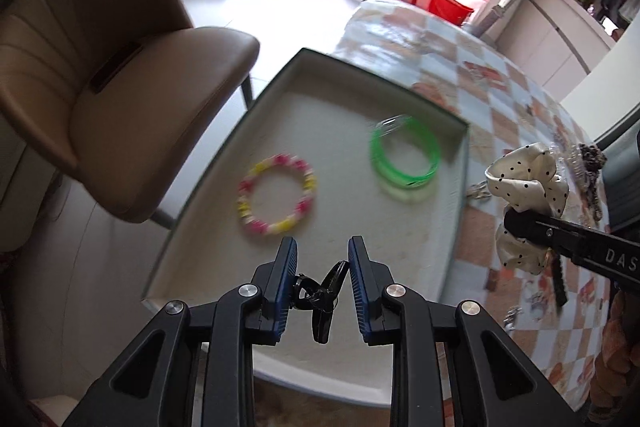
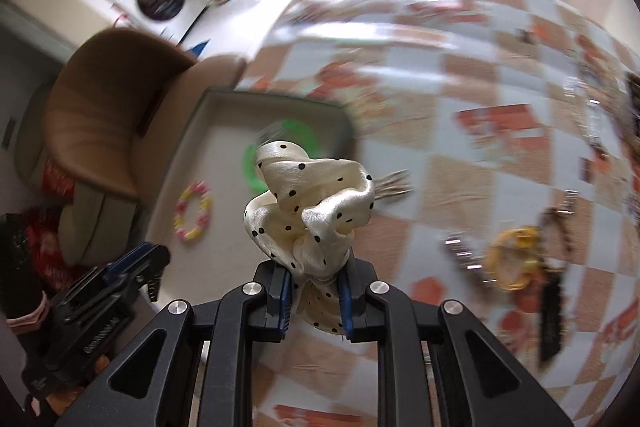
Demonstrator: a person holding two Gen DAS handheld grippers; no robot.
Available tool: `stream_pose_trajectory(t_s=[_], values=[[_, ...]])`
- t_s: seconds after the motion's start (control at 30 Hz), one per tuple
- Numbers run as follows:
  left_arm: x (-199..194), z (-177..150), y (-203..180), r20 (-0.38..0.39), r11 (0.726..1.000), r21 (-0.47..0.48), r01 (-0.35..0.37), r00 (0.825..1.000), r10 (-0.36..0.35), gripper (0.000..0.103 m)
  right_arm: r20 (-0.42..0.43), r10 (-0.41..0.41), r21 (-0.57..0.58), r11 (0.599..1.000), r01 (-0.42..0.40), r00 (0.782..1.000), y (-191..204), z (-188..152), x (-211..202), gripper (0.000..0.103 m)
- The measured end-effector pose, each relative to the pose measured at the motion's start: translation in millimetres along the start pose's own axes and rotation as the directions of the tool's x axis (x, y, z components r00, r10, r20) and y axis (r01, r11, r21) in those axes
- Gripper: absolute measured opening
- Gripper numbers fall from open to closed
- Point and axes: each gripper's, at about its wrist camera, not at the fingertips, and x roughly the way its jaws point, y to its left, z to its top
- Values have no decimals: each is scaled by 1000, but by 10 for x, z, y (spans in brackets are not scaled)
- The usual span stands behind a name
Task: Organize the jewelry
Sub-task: 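Carry the claw clip and scrunchie into the tray and release both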
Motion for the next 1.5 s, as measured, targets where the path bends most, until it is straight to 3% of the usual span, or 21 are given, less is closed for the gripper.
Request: stream_pose_trajectory(t_s=[0.2,0.5,0.87,1.03,1.2,1.5], values=[[193,-135,323,-42,998,-28,-56,998,55,30,-124,36,-79,996,-46,992,457,-211,471,21],[405,-240,435,-76,996,-9,-93,993,92,30,-249,-2,-139,990,-34,969,615,-347,954,21],[513,-293,423,-106,993,-4,-115,988,114,30,-286,-49,-160,987,3,957,588,-425,1035,21],[532,-278,385,-109,993,-1,-121,987,120,31,-283,-37,-153,988,-7,958,660,-340,1051,32],[544,-267,353,-115,992,11,-123,986,123,31,-244,-19,-145,989,-17,970,784,-255,1016,56],[521,-220,324,-111,989,19,-147,983,148,31,-128,47,-45,998,-53,991,660,-91,696,70]])
